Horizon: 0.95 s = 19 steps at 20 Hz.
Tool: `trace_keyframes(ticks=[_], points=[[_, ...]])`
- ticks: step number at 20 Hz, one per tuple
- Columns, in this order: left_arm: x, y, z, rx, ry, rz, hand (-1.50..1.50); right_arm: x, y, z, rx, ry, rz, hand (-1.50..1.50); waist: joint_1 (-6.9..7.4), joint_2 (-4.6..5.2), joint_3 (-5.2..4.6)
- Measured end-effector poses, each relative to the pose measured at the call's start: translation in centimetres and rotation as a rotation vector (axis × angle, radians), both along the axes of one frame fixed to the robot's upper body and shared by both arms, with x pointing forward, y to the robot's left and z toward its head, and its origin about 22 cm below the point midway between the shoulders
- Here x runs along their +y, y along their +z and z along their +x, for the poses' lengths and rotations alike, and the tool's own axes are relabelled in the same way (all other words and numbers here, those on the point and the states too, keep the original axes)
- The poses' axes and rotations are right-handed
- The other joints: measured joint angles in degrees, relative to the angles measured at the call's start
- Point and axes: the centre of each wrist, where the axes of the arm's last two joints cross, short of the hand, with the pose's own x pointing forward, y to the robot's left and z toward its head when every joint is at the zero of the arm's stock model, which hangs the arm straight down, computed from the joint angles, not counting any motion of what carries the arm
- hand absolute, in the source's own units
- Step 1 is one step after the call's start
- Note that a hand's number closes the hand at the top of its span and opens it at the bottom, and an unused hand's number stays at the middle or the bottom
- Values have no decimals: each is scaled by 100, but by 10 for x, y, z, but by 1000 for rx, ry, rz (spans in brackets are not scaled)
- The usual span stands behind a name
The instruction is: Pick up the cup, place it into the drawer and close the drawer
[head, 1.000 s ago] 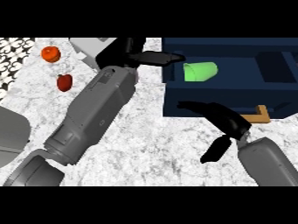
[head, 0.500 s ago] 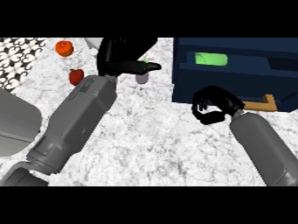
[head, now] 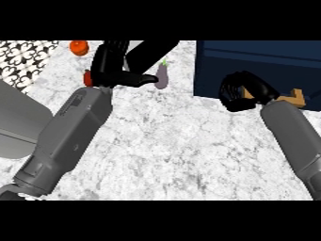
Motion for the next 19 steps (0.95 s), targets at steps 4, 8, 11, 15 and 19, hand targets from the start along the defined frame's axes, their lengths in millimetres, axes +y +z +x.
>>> trace_keyframes(ticks=[4,8,11,15,19], points=[[9,-2,-2,-1,-12,9,-150,-6,1,1,29,7,54,150,43,-1,13],[12,-2,-4,-4,-29,7,-150,-14,2,0,48,14,96,150,110,15,15],[13,-3,-5,-5,-43,6,-150,-20,5,0,73,26,124,150,150,30,30],[16,-5,-8,-2,-59,-3,-150,-27,7,-2,92,34,157,150,219,47,41],[19,-8,-10,3,-68,-8,-150,-34,10,-3,114,47,181,150,268,68,59]])
